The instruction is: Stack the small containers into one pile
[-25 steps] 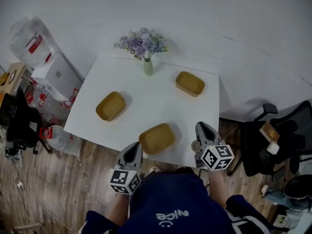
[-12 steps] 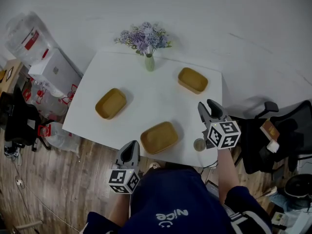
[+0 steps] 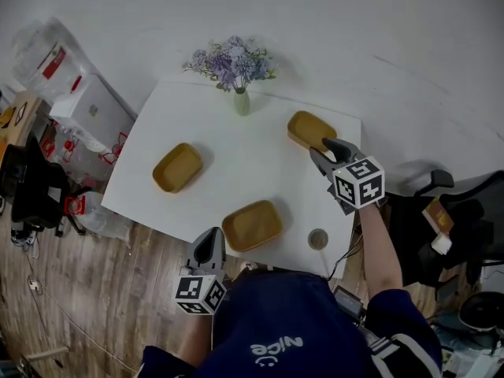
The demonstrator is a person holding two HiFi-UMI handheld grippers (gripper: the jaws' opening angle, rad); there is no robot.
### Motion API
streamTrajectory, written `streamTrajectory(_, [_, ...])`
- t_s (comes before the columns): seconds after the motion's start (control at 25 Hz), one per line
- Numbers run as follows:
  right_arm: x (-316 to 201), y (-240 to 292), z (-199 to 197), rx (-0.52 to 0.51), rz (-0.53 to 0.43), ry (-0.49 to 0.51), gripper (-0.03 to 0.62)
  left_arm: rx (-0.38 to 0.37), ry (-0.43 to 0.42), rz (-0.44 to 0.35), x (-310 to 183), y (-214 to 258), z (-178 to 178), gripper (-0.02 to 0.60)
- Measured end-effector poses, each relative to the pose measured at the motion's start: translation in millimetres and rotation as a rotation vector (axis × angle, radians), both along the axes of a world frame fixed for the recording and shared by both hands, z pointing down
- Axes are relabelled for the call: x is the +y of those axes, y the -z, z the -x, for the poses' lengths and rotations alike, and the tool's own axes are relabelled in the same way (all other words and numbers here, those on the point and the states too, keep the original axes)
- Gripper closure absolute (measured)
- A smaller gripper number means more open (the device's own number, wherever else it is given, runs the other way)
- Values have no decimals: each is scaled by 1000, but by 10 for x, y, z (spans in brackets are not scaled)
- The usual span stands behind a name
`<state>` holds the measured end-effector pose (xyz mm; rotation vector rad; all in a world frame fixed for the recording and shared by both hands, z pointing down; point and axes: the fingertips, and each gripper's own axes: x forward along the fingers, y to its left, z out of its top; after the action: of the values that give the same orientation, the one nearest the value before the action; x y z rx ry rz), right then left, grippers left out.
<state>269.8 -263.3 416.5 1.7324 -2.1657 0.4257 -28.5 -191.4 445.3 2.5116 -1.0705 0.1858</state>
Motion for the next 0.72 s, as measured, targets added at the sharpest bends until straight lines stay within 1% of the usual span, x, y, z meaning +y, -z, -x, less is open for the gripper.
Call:
streamTrajectory(0.16, [-203,-67,-46,64,20,52,442,-24,9,9,20,-17,-56,561])
streamTrajectory(0.28, [-302,-154,-28,95,63,127,442,-39,17,18,23,-31,-60,561])
streamTrajectory(0.4, [-425,-307,-43,130,115,171,442,-58,35,30,22,-70,-32,561])
streamTrajectory(0.52, [-584,-520,-101,174,170,195,442,-75,56,37,26,-97,0,561])
streamTrajectory(0.72, [-819,-868,-245,189,253,198,442,-102,105,49,10,-122,98,561])
